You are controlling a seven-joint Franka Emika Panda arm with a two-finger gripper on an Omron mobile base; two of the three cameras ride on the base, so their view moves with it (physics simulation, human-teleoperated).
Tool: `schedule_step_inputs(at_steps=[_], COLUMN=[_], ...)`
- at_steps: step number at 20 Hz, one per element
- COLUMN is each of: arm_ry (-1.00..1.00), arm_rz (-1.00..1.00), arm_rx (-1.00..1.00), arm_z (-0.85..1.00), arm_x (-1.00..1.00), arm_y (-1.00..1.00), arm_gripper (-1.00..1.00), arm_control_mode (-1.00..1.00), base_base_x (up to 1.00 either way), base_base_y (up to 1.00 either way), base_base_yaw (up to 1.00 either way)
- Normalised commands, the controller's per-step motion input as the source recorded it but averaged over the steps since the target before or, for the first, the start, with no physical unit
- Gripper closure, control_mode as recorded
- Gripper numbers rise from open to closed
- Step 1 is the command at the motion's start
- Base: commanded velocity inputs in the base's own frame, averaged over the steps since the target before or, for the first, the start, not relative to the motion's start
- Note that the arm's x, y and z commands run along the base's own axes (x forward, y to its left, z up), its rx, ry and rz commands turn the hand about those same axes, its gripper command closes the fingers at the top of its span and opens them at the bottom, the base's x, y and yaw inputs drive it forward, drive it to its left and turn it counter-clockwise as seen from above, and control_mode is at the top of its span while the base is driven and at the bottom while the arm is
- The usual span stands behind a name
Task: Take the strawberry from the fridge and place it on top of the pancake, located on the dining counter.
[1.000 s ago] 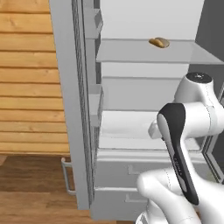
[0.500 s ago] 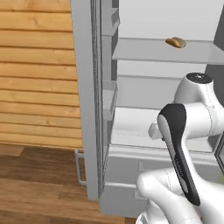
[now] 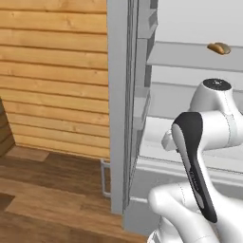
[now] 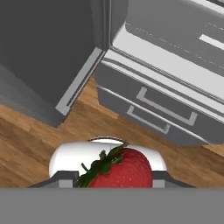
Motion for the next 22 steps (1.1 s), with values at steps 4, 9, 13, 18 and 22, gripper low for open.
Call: schedule_step_inputs(at_steps=[4,9,13,18,22], arm_ry=[0.00,0.00,0.00,0.00,0.00], arm_rz=[0.00,0.00,0.00,0.00,0.00], arm_rx=[0.00,0.00,0.00,0.00,0.00], arm_z=[0.00,0.00,0.00,0.00,0.00], arm_x=[0.00,0.00,0.00,0.00,0.00], arm_y=[0.00,0.00,0.00,0.00,0.00], arm_gripper=[1.00,1.00,1.00,1.00,1.00], arm_control_mode=[1.00,1.00,1.00,1.00,1.00], base_base_x=[-0.76,-0.96,-1.00,-1.00,-0.94], base_base_y=[0.17,0.00,0.00,0.30,0.66], base_base_yaw=[0.87,0.81,0.74,0.69,0.65])
